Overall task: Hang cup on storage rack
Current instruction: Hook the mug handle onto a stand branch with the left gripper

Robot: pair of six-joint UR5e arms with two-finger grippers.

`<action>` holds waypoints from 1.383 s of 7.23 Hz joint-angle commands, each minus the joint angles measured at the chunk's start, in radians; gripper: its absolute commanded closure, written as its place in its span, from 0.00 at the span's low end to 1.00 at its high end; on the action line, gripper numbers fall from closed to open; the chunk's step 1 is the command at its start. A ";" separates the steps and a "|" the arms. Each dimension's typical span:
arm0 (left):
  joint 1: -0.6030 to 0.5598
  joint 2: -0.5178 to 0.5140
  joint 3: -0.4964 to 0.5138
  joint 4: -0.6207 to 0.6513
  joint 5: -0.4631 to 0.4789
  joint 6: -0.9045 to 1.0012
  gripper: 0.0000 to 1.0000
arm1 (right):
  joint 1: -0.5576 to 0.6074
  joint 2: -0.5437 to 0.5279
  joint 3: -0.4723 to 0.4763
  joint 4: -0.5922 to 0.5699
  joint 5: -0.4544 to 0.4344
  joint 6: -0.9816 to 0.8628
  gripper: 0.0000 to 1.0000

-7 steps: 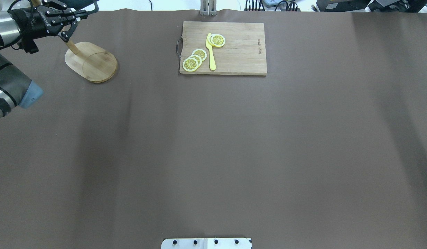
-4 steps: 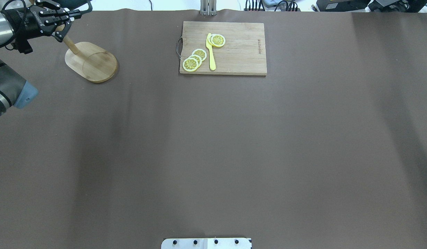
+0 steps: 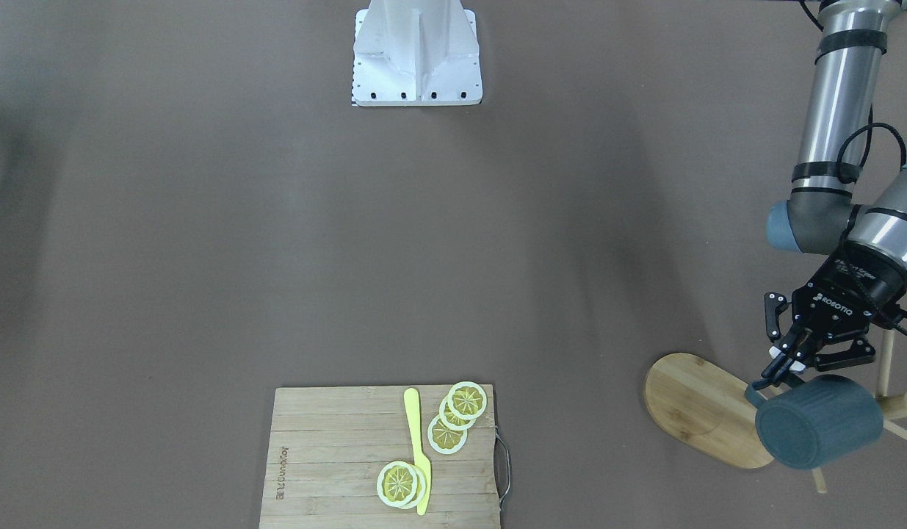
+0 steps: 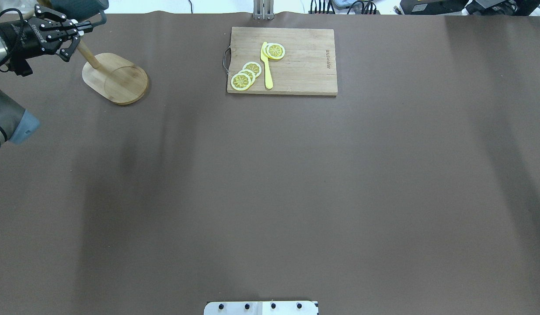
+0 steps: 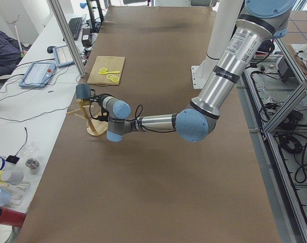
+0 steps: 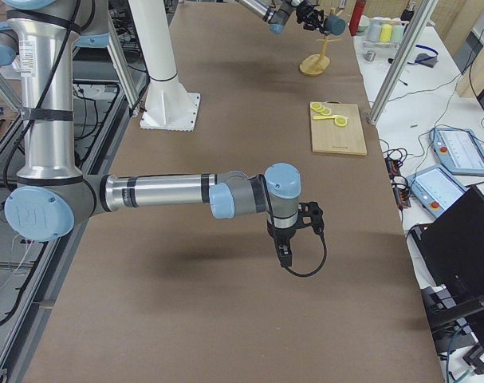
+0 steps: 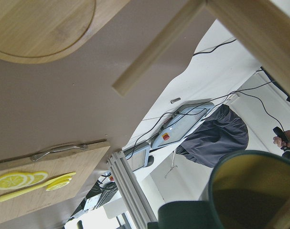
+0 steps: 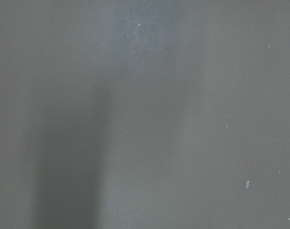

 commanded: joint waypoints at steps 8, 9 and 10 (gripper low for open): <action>0.006 0.011 0.036 -0.049 0.011 0.142 0.01 | -0.001 0.001 0.005 0.000 -0.002 0.002 0.00; 0.006 0.011 0.035 -0.049 0.011 0.142 0.01 | -0.001 0.001 0.005 0.000 0.000 0.002 0.00; 0.006 0.011 0.033 -0.050 0.011 0.142 0.01 | -0.001 0.001 0.005 0.000 0.000 0.000 0.00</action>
